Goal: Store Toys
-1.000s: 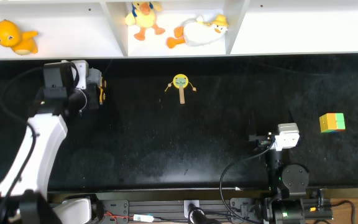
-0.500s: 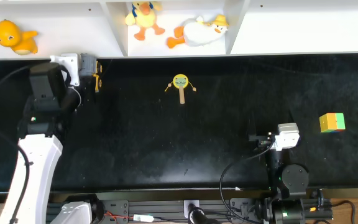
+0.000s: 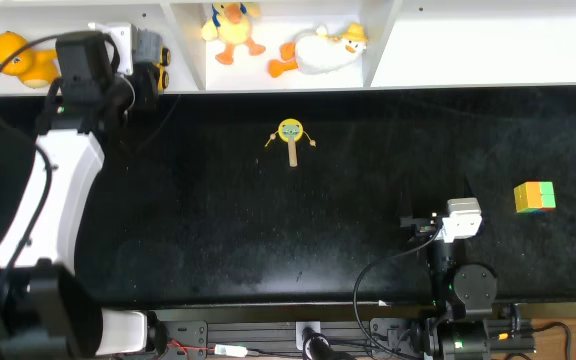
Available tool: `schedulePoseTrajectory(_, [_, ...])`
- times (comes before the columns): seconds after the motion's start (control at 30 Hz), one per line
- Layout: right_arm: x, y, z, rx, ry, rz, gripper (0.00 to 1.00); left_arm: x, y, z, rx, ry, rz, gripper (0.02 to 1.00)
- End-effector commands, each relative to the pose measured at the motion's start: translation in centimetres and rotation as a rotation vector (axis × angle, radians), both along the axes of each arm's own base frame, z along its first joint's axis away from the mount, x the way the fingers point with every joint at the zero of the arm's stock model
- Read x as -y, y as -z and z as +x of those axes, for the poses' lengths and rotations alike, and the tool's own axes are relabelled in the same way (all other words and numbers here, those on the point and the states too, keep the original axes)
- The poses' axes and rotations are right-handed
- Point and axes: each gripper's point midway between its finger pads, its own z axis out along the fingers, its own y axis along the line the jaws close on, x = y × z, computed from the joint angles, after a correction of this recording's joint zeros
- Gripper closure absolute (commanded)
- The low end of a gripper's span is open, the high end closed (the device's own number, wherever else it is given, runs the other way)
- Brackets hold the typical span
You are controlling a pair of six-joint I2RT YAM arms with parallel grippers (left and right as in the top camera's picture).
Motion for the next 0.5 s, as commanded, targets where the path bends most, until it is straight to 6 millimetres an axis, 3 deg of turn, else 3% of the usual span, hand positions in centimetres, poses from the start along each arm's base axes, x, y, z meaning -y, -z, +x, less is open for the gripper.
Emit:
schedulePoseTrajectory(0.03, [-0.2,0.4,0.0,-0.002,-0.012,0.0,0.005,0.3,-0.4,2.3,0.04,0.006,-0.011,0.641])
schedulePoseTrajectory(0.07, [-0.2,0.4,0.0,-0.002,-0.012,0.001,0.005,0.3,-0.3,2.4,0.041,0.006,-0.011,0.608])
schedulePoseTrajectory(0.1, [-0.2,0.4,0.0,-0.002,-0.012,0.0,0.005,0.3,0.0,2.6,0.04,0.006,-0.01,0.494])
schedulePoseTrajectory(0.13, [-0.2,0.4,0.0,-0.002,-0.012,0.001,0.007,0.3,0.1,2.6,0.038,0.006,-0.011,0.222])
schedulePoseTrajectory(0.17, [-0.2,0.4,0.0,-0.002,-0.012,0.001,0.005,0.3,0.2,2.6,0.036,0.006,-0.011,0.034])
schedulePoseTrajectory(0.33, [-0.2,0.4,0.0,-0.002,-0.012,0.001,0.005,-0.3,0.2,1.0,-0.004,-0.01,-0.004,0.02])
schedulePoseTrajectory(0.5, [-0.2,0.4,0.0,-0.002,-0.012,0.001,0.007,-2.1,0.4,-3.9,-0.018,-0.072,0.036,0.02])
